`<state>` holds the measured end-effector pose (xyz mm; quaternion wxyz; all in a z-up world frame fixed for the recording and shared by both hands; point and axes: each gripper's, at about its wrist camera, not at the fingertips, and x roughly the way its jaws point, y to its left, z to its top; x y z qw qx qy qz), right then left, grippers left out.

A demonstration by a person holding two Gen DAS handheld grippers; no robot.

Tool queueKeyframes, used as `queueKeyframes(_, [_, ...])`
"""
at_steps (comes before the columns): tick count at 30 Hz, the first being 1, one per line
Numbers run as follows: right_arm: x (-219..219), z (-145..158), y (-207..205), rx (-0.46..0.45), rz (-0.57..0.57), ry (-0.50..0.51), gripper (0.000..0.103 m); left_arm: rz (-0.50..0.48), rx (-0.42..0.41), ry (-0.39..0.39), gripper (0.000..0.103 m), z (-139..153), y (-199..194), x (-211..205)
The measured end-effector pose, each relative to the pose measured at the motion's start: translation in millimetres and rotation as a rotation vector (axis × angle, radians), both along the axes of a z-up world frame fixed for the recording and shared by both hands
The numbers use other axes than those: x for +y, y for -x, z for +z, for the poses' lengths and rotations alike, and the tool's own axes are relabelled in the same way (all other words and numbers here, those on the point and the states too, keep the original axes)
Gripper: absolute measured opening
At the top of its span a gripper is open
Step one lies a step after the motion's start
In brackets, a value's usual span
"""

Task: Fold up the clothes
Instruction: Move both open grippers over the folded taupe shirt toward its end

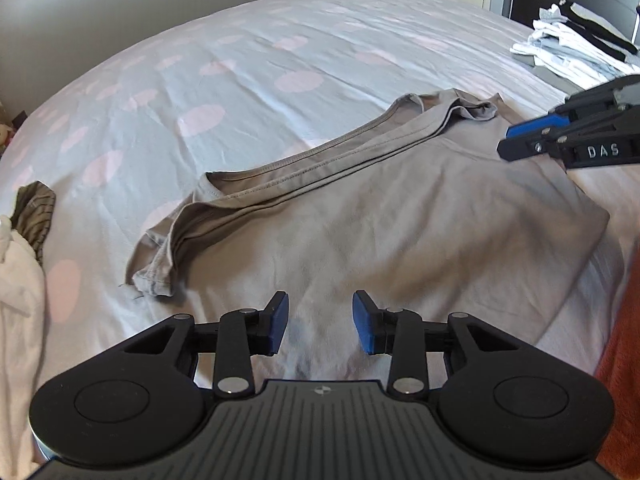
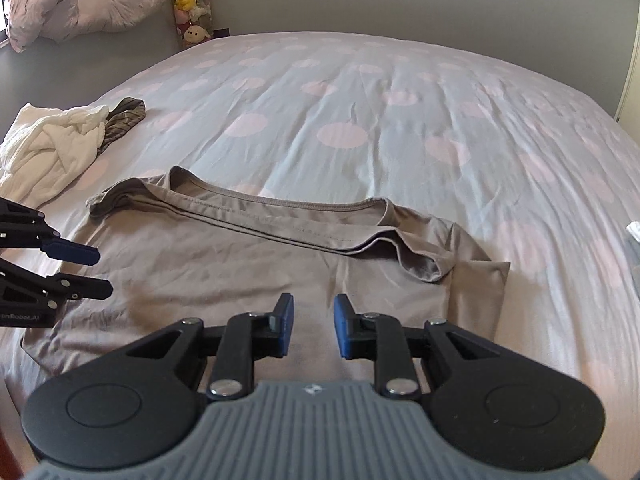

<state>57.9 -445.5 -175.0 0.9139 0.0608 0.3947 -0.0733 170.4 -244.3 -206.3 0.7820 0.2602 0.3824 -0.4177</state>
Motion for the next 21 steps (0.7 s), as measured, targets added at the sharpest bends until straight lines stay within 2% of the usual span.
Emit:
queueKeyframes(7, [-4.2, -25.8, -17.5, 0.059, 0.002, -0.051, 0.025, -0.008, 0.017, 0.005, 0.034, -18.3, -9.3, -8.1])
queueKeyframes(15, [-22.1, -35.7, -31.4, 0.02, -0.07, -0.021, 0.025, 0.094, 0.011, 0.062, 0.034, -20.7, -35.7, -1.0])
queueKeyframes(21, [-29.4, -40.9, -45.2, -0.008, -0.066, 0.03, 0.025, 0.104, -0.026, 0.071, 0.038, -21.2, -49.7, -6.0])
